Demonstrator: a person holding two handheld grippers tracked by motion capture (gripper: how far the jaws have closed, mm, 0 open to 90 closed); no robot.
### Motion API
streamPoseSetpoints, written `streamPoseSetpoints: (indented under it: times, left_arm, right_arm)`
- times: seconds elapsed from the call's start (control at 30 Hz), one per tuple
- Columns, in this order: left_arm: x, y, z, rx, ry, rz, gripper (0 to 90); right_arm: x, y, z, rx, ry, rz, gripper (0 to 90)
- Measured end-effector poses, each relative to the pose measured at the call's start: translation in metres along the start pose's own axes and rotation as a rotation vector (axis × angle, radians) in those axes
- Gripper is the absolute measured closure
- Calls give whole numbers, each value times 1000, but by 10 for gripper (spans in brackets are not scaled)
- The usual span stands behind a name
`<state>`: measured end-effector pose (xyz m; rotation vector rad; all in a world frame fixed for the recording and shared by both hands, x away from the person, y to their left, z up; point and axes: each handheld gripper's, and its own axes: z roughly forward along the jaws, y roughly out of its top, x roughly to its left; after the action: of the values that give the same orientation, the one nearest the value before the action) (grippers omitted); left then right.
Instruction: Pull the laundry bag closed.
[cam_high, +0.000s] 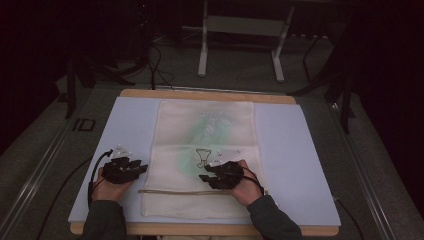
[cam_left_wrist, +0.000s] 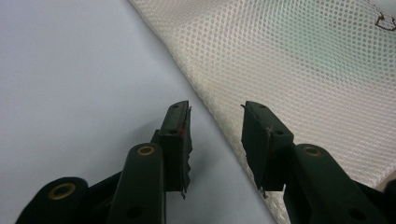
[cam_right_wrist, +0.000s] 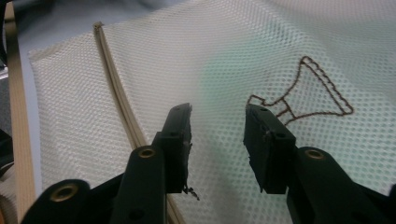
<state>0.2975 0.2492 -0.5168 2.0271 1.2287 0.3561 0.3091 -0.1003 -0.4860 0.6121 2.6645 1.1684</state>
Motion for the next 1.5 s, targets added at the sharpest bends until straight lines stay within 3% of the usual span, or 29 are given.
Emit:
streamPoseSetpoints:
  times: [0.8,1.5]
  left_arm:
    - [-1,0,1,6,-3,8,615]
    - [-1,1,1,5,-4,11,610]
  right_arm:
    - [18,10,26,24,59,-58,689]
    - [32,21,44,29,112,-97,675]
